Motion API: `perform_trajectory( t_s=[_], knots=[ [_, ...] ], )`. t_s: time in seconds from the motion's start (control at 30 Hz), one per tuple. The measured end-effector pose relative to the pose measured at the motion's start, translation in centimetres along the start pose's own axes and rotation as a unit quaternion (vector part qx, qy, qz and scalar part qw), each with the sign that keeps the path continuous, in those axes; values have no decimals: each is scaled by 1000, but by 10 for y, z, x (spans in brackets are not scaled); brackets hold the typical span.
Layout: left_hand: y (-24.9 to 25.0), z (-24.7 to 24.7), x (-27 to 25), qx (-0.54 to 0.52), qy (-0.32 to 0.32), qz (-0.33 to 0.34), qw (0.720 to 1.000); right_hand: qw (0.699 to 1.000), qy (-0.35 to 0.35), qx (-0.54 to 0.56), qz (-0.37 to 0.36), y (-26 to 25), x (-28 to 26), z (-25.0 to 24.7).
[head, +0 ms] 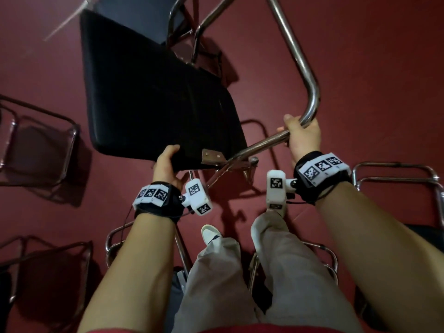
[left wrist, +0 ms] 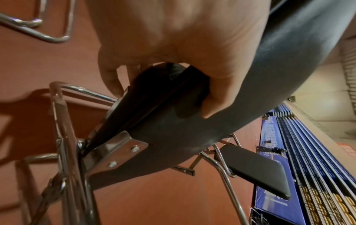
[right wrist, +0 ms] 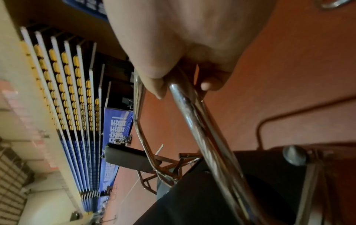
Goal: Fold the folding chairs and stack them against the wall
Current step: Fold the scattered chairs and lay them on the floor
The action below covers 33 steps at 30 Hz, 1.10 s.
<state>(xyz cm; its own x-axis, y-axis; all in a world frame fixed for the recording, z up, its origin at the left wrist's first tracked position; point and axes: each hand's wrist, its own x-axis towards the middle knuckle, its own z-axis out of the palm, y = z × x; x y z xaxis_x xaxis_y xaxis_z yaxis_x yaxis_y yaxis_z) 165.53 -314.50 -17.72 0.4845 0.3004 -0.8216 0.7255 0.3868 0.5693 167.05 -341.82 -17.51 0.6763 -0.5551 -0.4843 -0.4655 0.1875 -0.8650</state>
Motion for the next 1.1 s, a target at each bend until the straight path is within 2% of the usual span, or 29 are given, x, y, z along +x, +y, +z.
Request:
perform_trajectory(
  t_s=[0.1,0.3,0.4,0.53,0.63,0.77,0.87,0.93,1.1],
  knots=[
    [-7,-3,-3,0,-27,-8,1000,998,10,-55,-15,-9,1,-13],
    [-2,-9,-3,1,5,-34,999,996,20,-77,-32,-18,-10,-15],
    [2,-10,3,37,-6,-32,999,996,20,-85,-23,-21,-16,-11],
    [0,-2,12,84,45,-3,995,995,4,-92,-36,-33,-25,-7],
    [4,14,-2,137,62,28,988,990,-15,-133,-41,-44,-30,-5],
    [2,31,-25,228,56,50,971,984,0,-173,-38,-57,-33,-6],
    [-1,43,-31,292,38,83,952,980,-30,-188,-51,-64,-39,-4],
    [-4,46,-30,288,31,97,952,980,-43,-189,-47,-66,-44,-2],
    [-2,41,-38,292,23,83,952,982,-43,-182,-26,-70,-55,-5]
  ],
)
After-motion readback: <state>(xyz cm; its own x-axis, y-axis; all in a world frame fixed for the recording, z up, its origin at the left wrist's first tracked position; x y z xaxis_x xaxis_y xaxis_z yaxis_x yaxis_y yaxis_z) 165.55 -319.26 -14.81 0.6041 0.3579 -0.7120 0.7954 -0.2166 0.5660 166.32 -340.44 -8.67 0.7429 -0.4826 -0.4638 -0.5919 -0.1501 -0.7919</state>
